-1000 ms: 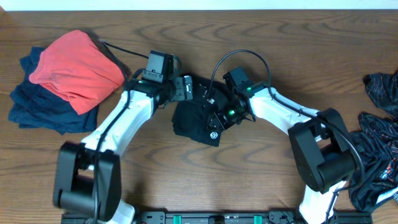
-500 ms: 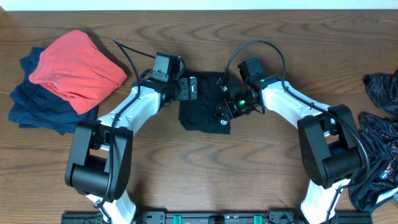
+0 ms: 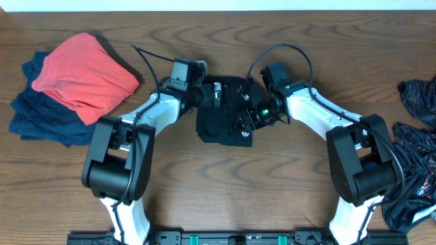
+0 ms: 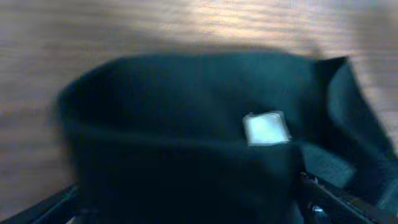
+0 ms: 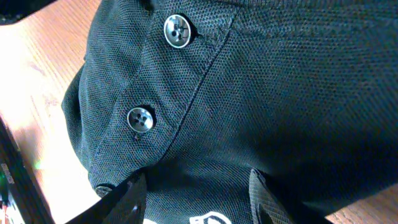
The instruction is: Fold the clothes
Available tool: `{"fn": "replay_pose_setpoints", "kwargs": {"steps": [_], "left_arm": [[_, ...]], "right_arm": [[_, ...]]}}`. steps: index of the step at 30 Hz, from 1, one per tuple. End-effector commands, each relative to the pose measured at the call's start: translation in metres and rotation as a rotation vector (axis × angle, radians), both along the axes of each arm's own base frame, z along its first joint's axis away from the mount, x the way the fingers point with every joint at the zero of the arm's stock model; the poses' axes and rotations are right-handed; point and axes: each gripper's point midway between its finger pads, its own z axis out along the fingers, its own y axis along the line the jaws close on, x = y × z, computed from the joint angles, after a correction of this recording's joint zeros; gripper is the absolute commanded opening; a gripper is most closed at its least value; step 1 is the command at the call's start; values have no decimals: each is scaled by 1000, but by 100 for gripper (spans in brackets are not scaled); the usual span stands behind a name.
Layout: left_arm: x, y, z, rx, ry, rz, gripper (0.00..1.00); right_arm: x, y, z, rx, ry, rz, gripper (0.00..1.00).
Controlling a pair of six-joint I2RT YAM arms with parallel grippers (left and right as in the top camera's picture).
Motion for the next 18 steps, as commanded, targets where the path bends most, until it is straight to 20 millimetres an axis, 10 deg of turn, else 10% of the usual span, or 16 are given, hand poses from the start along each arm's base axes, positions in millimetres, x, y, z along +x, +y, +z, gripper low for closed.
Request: {"fn": "replay_pose_setpoints", "kwargs": {"steps": [1,7,18], "left_arm": [[-20,-17,-25,-90,95,-78,89],[-14,-17,-15,-109,66,-85,7],[19,55,97,-142,-162,62,6]], "right_arm": [[3,-14,-15,-73,1,-16,52],[6,-14,-11,-74,-10,-18,52],[57,-64,113,-75,-292,-210,65]]}}
